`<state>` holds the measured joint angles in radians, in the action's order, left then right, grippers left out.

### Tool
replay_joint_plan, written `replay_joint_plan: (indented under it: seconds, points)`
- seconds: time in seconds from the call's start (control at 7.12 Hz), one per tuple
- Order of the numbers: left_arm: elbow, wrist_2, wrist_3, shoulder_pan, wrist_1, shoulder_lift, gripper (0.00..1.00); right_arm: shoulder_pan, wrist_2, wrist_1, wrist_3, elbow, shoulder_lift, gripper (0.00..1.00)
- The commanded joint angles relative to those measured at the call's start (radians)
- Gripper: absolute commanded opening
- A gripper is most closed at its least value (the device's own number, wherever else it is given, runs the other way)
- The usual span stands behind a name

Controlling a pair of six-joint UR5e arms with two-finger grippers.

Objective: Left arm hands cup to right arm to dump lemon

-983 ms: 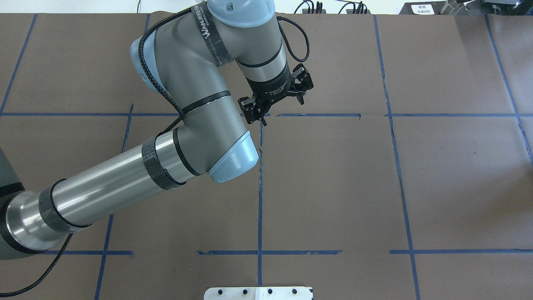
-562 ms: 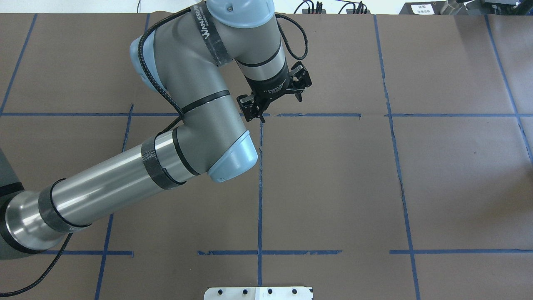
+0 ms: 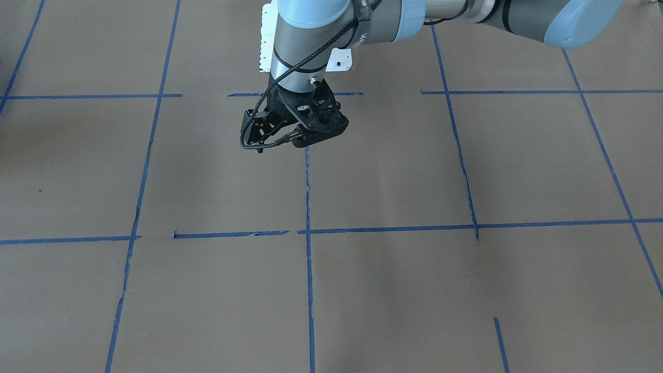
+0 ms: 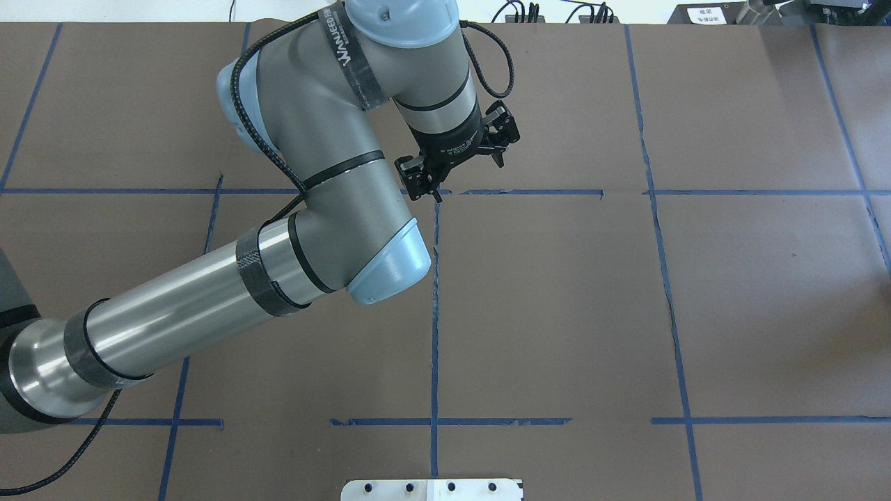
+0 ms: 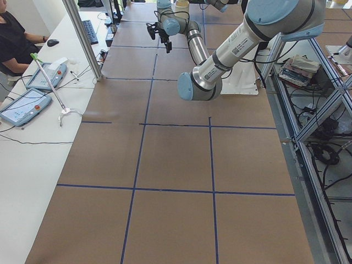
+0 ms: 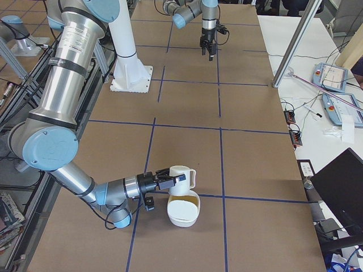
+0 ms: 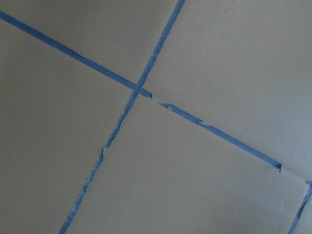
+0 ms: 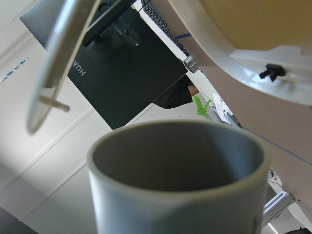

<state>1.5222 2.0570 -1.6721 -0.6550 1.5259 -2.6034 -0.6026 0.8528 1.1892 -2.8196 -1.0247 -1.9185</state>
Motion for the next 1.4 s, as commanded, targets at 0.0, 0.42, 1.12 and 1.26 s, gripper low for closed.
replay_joint_plan:
  seconds: [0.0, 0.42, 1.12, 1.26]
  points:
    - [0.001, 0.000, 0.000, 0.000, 0.000, 0.008, 1.00, 0.003, -0.003, -0.155, 0.101, -0.064, 0.036, 0.28]
    - [0.003, 0.002, 0.000, 0.000, 0.000, 0.016, 1.00, 0.003, -0.021, -0.307, 0.234, -0.069, 0.157, 0.28]
    - [0.021, 0.000, 0.011, -0.002, 0.000, 0.040, 1.00, 0.000, -0.014, -0.937, 0.696, -0.475, 0.226, 0.28]
    - [0.029, 0.000, 0.020, -0.009, -0.001, 0.043, 1.00, 0.013, -0.017, -1.042, 0.943, -0.471, 0.301, 0.28]
